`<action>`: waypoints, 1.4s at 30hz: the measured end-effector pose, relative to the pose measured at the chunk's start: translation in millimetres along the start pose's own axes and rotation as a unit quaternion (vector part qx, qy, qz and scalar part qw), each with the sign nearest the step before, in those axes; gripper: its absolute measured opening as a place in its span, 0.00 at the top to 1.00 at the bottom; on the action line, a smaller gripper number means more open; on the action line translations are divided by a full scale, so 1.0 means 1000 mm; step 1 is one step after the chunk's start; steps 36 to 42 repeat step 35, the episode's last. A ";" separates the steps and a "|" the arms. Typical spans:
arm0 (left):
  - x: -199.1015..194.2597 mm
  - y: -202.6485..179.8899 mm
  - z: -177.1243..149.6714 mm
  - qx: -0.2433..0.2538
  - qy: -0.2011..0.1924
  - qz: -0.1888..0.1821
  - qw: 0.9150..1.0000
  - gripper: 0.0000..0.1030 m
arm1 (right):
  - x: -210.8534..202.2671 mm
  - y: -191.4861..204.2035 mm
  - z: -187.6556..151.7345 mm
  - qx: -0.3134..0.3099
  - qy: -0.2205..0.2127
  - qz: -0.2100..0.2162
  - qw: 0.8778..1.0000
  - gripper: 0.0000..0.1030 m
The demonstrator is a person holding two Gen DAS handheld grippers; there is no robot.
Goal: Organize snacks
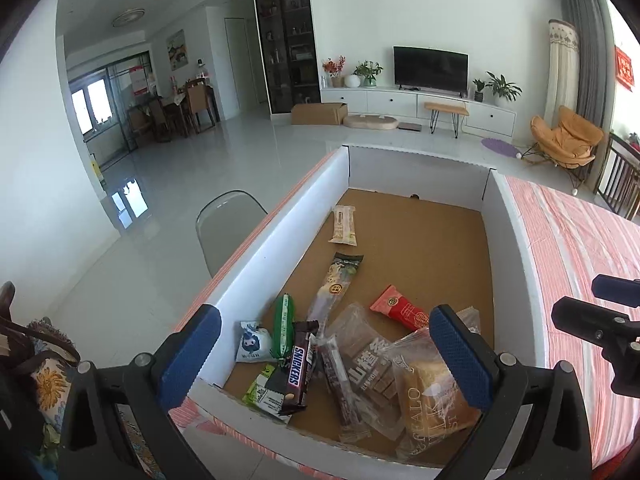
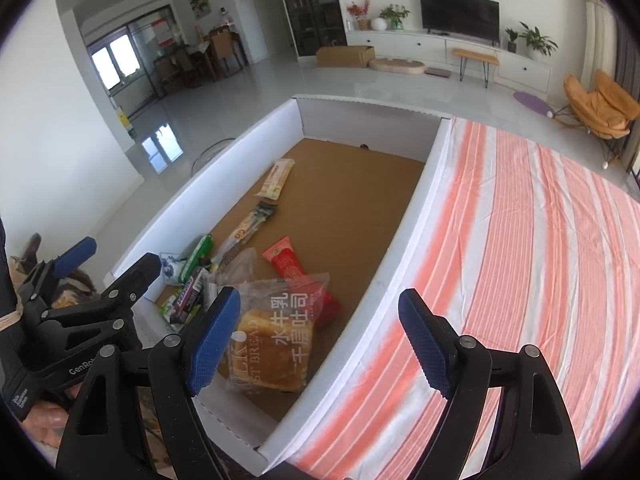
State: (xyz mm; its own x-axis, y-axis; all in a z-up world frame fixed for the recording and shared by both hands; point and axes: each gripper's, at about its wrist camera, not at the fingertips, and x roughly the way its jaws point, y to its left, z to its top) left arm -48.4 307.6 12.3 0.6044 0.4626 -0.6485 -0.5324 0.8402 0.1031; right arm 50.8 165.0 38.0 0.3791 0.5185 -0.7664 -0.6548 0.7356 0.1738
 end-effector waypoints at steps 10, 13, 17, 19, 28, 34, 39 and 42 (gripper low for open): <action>0.018 -0.005 -0.006 0.007 0.062 0.023 0.998 0.00 | -0.007 0.011 -0.003 -0.022 0.008 -0.032 0.999 0.18; 0.018 -0.004 -0.007 0.007 0.062 0.024 0.998 0.00 | -0.006 0.017 -0.009 -0.034 0.011 -0.036 0.999 0.18; 0.020 -0.004 -0.008 0.012 0.060 0.028 0.998 0.00 | -0.003 0.021 -0.010 -0.042 0.014 -0.038 0.998 0.18; 0.020 -0.004 -0.008 0.013 0.059 0.030 0.998 0.00 | -0.003 0.022 -0.011 -0.043 0.015 -0.037 0.998 0.18; 0.022 0.003 -0.007 0.002 0.065 0.021 0.998 0.00 | -0.002 0.023 -0.011 -0.047 0.015 -0.039 0.998 0.18; 0.018 0.007 -0.009 -0.012 0.058 0.015 0.998 0.00 | 0.000 0.028 -0.011 -0.054 0.015 -0.035 0.998 0.18; 0.017 0.006 -0.008 -0.011 0.056 0.017 0.998 0.00 | 0.000 0.029 -0.011 -0.056 0.016 -0.035 0.998 0.18; 0.017 0.006 -0.008 -0.011 0.056 0.017 0.998 0.00 | 0.000 0.029 -0.011 -0.056 0.016 -0.035 0.998 0.18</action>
